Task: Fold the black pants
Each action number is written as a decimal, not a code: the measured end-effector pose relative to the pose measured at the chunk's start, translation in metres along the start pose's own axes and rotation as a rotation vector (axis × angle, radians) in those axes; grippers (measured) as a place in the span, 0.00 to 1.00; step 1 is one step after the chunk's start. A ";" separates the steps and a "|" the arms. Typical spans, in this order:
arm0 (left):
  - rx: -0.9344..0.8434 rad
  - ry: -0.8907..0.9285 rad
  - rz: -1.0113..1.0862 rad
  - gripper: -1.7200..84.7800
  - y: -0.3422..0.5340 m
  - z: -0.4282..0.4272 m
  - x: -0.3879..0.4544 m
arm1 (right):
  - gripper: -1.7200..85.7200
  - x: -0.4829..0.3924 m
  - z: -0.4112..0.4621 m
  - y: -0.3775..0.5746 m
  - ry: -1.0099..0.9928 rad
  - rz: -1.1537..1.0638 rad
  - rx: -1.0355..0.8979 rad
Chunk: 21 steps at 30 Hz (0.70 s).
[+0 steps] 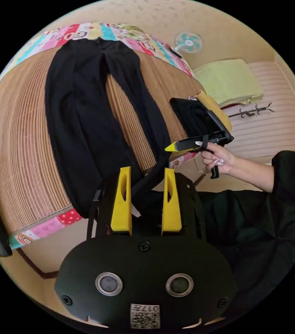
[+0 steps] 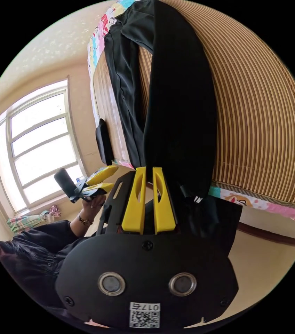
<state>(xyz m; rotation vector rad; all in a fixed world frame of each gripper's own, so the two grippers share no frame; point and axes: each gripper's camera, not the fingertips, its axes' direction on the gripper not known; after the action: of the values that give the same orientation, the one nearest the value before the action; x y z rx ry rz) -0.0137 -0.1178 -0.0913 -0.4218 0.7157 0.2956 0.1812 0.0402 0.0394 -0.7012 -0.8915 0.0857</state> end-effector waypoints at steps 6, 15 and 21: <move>-0.232 0.163 0.102 0.04 -0.024 0.069 0.018 | 0.07 -0.011 -0.029 0.011 -0.030 -0.098 -0.042; 0.061 0.222 -0.061 0.02 0.040 0.022 0.075 | 0.21 -0.036 -0.117 -0.109 0.251 -0.134 0.165; 0.166 0.296 -0.133 0.02 0.066 0.025 0.090 | 0.23 -0.052 -0.099 -0.261 0.468 -0.019 0.265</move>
<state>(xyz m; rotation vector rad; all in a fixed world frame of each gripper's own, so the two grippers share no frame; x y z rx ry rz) 0.0392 -0.0380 -0.1540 -0.3567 0.9886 0.0466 0.1653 -0.2323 0.1169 -0.4373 -0.4267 0.0198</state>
